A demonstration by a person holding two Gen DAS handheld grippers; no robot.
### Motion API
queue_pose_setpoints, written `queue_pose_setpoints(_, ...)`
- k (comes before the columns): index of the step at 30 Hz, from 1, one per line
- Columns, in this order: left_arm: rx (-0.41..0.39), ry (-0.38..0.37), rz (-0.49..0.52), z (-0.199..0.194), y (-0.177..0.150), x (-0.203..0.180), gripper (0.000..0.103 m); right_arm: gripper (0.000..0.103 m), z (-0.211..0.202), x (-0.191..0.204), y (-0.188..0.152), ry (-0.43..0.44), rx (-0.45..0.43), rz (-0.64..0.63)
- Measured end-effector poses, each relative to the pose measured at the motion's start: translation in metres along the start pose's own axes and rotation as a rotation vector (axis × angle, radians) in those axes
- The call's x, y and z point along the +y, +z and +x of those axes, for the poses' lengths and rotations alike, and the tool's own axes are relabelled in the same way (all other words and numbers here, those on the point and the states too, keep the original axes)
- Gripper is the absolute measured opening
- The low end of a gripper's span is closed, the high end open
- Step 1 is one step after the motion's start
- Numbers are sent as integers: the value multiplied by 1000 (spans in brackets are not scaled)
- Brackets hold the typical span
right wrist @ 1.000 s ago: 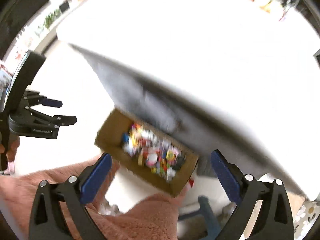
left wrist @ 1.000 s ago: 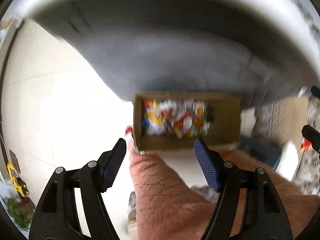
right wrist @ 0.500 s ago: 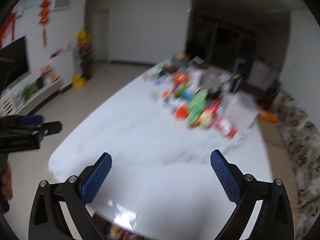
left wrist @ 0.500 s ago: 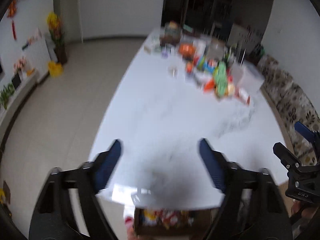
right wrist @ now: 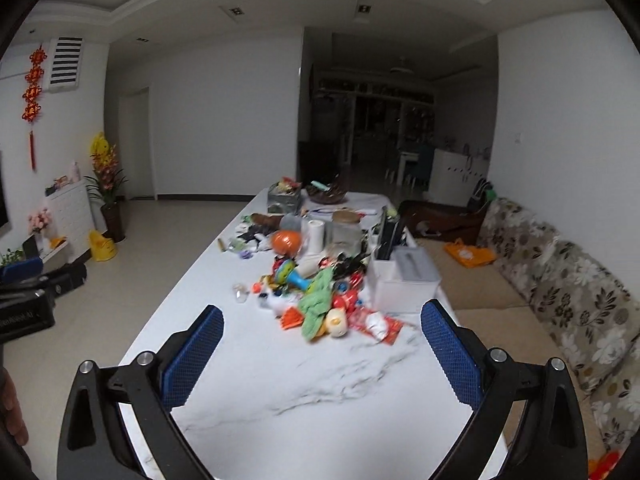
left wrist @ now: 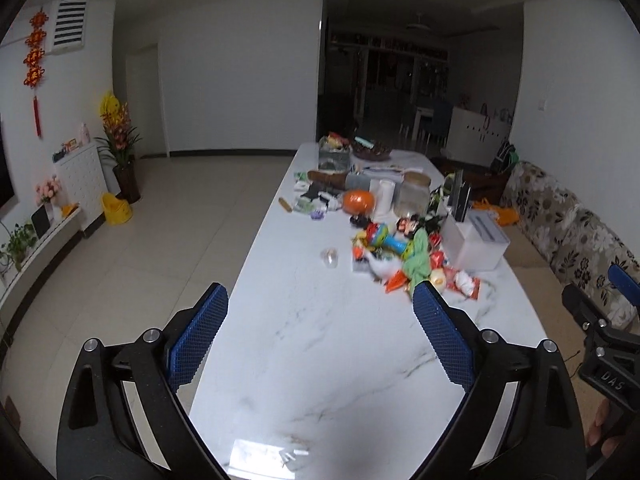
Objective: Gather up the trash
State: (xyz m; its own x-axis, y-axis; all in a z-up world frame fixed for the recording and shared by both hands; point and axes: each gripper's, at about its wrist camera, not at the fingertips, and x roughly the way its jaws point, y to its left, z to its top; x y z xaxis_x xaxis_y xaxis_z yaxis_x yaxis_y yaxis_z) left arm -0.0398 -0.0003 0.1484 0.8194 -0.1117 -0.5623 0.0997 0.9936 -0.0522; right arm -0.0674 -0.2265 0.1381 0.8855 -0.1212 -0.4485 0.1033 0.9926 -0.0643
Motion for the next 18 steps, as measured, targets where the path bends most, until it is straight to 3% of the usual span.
queue_pose_setpoints(18, -40, 27, 17, -11, 11, -5, 91, 98, -8, 2, 16, 0, -38, 20)
